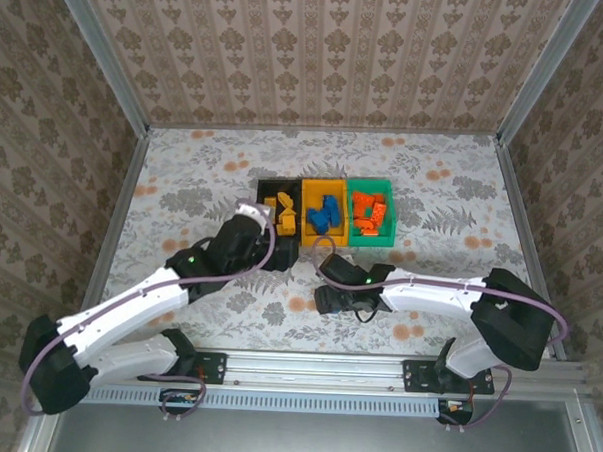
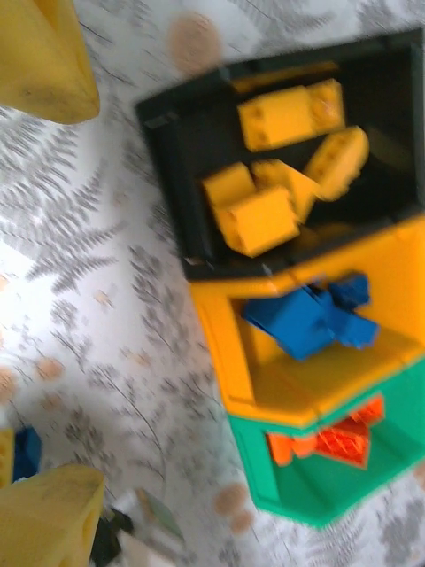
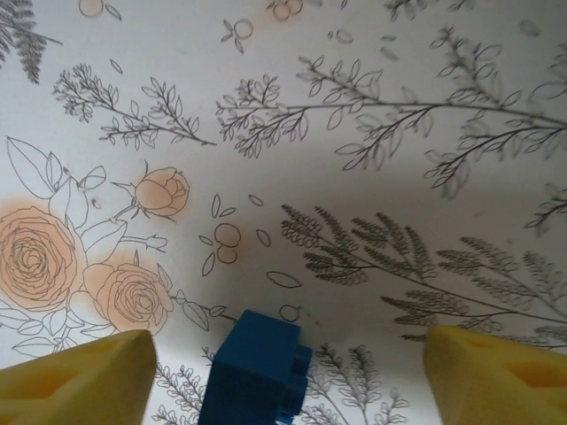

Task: Sort the legos into containers by color

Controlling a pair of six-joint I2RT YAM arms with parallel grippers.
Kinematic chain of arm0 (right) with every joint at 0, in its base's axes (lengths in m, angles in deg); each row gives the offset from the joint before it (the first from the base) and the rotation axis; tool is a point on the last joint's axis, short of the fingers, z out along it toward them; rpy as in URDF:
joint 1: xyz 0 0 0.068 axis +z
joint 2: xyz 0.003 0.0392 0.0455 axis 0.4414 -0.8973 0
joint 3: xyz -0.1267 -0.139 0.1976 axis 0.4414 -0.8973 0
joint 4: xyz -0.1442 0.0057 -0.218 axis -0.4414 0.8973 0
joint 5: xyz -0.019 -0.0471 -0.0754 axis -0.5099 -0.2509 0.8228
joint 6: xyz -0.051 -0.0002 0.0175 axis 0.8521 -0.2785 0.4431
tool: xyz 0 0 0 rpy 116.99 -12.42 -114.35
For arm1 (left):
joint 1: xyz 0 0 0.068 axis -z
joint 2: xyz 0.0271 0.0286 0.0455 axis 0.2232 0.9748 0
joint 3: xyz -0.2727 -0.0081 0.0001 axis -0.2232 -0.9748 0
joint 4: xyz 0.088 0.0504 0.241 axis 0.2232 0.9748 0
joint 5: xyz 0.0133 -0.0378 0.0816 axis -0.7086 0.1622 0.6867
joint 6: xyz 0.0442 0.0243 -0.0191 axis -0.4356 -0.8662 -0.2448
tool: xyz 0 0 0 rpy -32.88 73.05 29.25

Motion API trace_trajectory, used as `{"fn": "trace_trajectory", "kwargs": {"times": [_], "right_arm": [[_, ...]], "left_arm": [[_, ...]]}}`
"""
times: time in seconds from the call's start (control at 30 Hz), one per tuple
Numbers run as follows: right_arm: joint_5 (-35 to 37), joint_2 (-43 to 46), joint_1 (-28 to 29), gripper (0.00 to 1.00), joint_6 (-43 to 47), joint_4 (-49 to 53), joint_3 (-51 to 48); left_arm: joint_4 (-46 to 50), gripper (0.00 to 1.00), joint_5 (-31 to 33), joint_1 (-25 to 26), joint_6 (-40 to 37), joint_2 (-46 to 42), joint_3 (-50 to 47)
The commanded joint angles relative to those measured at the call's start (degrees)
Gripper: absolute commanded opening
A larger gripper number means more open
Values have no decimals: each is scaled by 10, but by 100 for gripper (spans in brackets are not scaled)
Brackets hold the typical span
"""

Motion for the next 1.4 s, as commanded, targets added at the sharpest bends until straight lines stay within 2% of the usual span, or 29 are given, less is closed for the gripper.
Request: {"fn": "trace_trajectory", "kwargs": {"times": [0.0,0.17,0.3,0.43,0.6,0.7,0.87,1.0,1.17,1.23,1.37], "right_arm": [[6,-14,8,71,-8,6,17],[5,-32,19,48,-24,16,21],[5,-35,23,36,-36,19,20],[26,-5,22,27,-35,35,34],[46,15,-17,23,12,68,117],[49,-5,-65,24,45,63,183],[60,-106,-131,26,74,61,309],[82,-205,-159,26,81,75,410],[96,-285,-175,29,89,84,505],[85,-303,-177,37,94,84,529],[83,-290,-177,67,98,75,538]], "left_arm": [[16,100,36,2,52,-55,-40],[36,100,56,0,68,-92,-77],[41,100,67,-2,76,-100,-91],[49,100,72,-4,77,-104,-95],[50,100,66,-4,83,-109,-106],[45,100,55,-4,91,-108,-116],[49,100,38,-2,101,-109,-119],[68,100,39,0,105,-114,-114],[82,100,42,2,116,-128,-114],[89,100,48,2,119,-136,-113],[106,100,73,1,117,-151,-104]]}}
